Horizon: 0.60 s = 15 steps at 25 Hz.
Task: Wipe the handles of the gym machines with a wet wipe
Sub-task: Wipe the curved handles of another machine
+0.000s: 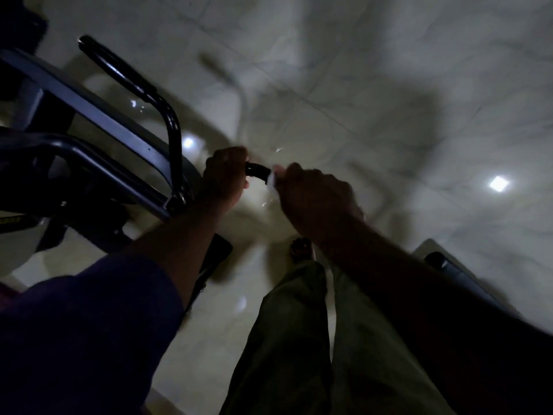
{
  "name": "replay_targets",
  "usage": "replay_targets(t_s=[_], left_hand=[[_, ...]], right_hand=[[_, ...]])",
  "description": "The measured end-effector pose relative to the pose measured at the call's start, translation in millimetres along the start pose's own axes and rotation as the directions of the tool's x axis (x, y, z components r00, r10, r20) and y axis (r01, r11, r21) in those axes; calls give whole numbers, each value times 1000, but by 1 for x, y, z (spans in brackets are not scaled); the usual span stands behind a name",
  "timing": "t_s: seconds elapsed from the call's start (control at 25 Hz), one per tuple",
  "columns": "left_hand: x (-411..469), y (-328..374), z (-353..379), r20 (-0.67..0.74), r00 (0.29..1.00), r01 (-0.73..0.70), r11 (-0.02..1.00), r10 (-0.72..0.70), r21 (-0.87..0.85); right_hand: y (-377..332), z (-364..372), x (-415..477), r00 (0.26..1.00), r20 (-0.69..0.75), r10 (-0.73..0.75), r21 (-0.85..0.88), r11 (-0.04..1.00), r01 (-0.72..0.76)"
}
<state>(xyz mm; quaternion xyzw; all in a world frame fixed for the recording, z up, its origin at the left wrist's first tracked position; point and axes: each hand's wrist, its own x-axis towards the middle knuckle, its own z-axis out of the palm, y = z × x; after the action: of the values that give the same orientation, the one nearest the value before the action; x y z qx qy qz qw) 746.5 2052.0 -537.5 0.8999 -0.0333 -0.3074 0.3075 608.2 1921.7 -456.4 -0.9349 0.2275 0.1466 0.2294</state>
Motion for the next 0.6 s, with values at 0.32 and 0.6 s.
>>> replay_targets(t_s=[0.32, 0.6], left_hand=[[1, -1, 1, 2, 997, -77, 997, 77, -14], [-8, 5, -6, 22, 998, -67, 986, 64, 150]], right_hand=[[62, -5, 10, 824, 536, -182, 277, 960, 32], [57, 11, 6, 896, 294, -331, 439, 880, 181]])
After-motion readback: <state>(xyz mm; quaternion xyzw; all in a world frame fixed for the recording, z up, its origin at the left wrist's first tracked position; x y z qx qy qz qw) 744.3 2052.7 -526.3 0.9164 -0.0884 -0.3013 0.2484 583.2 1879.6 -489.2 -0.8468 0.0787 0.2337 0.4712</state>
